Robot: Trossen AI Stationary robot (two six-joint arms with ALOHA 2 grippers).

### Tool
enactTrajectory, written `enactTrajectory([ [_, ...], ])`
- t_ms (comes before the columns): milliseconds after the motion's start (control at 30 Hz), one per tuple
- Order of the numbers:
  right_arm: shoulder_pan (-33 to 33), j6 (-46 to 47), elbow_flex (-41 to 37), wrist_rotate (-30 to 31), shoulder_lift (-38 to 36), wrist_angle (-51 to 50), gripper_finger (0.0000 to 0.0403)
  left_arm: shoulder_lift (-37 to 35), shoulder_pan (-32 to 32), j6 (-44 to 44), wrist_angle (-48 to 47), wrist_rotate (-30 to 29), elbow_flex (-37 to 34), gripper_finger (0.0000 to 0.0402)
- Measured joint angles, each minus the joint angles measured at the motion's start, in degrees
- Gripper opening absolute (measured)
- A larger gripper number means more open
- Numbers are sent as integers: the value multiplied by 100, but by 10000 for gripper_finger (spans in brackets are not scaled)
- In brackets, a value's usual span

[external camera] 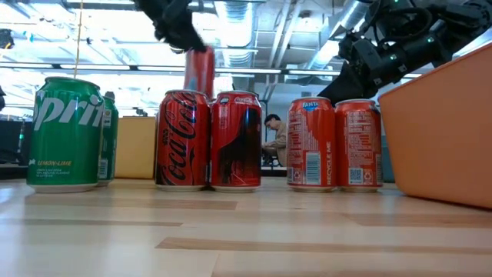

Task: Sort soda cans
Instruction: Put the top right orange soda can into the yellow bin

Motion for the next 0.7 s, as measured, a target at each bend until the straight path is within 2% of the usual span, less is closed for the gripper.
enactTrajectory([
  [367, -7, 40, 0, 0, 0, 257, 139, -1194, 430, -386, 962, -59, -1842, 263],
  [700, -7, 52, 0, 0, 0, 251, 139, -1254, 819, -674, 1818, 340, -2968, 263],
])
